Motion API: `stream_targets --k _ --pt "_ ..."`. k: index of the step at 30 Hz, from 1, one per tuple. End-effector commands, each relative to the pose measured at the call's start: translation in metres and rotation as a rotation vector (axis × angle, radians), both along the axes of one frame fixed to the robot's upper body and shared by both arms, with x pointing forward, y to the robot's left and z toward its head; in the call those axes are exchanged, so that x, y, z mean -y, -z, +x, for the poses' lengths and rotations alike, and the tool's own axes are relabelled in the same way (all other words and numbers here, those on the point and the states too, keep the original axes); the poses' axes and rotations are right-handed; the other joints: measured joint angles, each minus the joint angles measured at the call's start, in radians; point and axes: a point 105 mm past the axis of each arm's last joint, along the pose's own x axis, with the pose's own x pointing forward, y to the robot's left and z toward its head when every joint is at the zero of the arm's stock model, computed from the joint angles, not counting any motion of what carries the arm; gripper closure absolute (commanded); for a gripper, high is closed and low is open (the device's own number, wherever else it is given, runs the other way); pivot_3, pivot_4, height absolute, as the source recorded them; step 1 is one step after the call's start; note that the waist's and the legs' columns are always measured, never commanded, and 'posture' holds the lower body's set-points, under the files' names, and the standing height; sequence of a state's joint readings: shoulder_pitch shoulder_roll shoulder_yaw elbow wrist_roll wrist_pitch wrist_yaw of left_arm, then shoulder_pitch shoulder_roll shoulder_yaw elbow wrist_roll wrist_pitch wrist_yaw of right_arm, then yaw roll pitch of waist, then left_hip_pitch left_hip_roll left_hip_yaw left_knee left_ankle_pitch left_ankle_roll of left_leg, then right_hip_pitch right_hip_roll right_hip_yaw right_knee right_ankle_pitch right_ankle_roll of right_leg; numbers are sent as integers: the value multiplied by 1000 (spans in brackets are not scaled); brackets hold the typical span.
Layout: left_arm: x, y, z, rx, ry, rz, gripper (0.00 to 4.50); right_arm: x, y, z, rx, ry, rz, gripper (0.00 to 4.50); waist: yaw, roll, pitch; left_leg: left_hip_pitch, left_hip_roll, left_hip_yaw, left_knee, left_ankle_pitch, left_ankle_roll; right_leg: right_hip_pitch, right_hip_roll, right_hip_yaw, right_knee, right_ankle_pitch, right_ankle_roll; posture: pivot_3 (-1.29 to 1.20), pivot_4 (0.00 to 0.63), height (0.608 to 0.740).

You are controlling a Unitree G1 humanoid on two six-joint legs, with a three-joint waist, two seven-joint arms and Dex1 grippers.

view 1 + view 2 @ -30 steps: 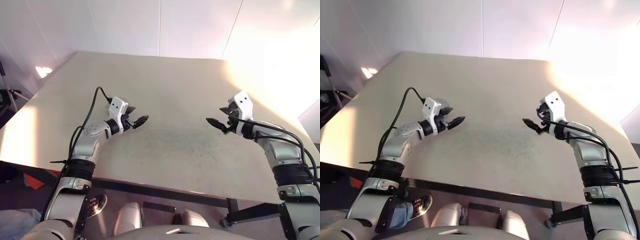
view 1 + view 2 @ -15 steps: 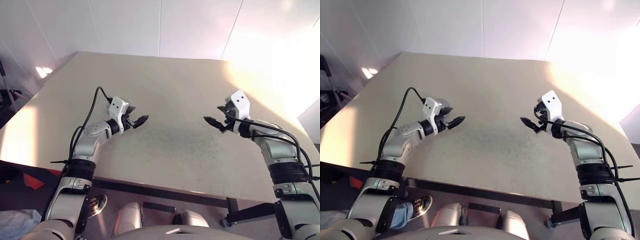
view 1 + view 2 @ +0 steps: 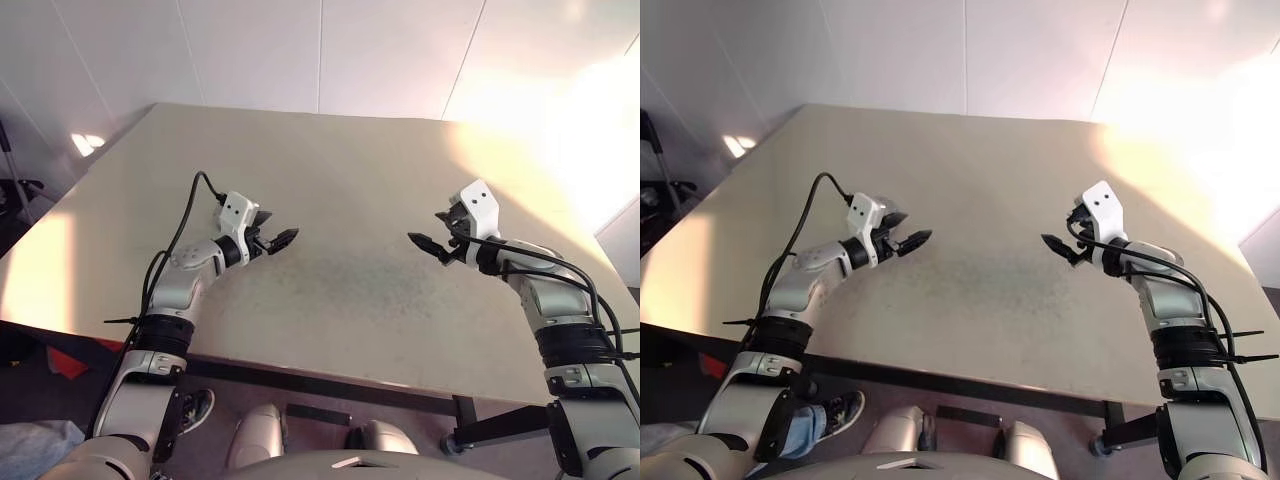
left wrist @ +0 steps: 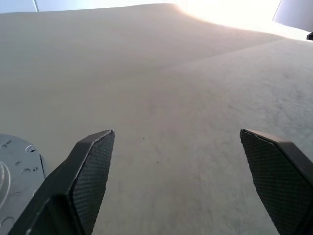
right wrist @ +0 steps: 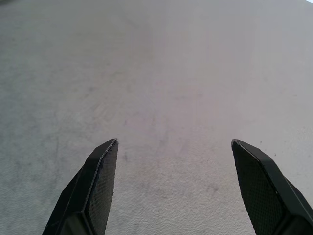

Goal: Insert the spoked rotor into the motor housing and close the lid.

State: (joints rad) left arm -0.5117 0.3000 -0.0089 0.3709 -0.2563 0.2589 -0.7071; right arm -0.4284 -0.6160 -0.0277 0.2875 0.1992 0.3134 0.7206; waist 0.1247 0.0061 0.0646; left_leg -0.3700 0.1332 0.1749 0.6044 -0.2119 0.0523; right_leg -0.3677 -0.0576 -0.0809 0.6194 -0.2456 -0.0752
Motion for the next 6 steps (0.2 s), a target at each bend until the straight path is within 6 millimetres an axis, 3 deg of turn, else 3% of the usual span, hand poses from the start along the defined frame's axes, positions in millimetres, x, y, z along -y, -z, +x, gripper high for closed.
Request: stream_targets --k 1,6 --pt "-1 -19 6 71 -3 3 160 1 -19 8 72 7 0 337 0 0 0 0 0 0 0 0 0 0 0 0 0 0 0 0 0 740" --pt "-1 -18 6 70 -9 3 160 -1 -16 10 69 8 -7 337 0 0 0 0 0 0 0 0 0 0 0 0 0 0 0 0 0 740"
